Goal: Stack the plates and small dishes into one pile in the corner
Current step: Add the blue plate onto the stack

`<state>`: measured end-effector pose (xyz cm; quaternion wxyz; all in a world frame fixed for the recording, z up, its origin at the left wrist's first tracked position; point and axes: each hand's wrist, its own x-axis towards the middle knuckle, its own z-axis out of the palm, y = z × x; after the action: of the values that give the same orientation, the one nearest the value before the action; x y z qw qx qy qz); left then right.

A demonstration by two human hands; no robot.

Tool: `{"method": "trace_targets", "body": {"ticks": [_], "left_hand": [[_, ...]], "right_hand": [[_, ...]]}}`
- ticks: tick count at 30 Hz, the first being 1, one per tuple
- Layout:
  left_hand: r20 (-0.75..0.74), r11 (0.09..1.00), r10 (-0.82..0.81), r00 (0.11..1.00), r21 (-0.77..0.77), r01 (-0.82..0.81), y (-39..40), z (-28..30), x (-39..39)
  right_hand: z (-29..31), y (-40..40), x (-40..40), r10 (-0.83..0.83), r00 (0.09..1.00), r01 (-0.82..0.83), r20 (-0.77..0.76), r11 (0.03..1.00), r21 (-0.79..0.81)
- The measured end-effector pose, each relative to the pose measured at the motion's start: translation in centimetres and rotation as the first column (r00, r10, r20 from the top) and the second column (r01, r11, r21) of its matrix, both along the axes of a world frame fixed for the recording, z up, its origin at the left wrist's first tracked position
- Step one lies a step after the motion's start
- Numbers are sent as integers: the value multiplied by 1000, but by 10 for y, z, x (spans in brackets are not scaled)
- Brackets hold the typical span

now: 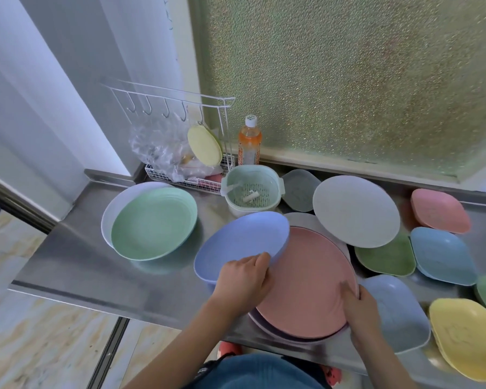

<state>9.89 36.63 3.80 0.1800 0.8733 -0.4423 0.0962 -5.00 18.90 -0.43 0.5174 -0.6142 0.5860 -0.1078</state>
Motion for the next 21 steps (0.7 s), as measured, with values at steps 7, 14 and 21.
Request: {"method": "trace_targets", "body": {"ticks": [7,14,21], "left_hand": [[102,980,-193,976,-32,197,-1,-18,-13],[141,864,-503,853,92,495,-3,-33,-31],[-22,798,-571,821,218,561,1,-48,-25]], "right_hand": [[-3,13,15,-26,999,25,-25,999,-20],[-14,18,20,-38,998,36,54,998,47],[-21,18,19,-45,988,19,148,986,168]]}}
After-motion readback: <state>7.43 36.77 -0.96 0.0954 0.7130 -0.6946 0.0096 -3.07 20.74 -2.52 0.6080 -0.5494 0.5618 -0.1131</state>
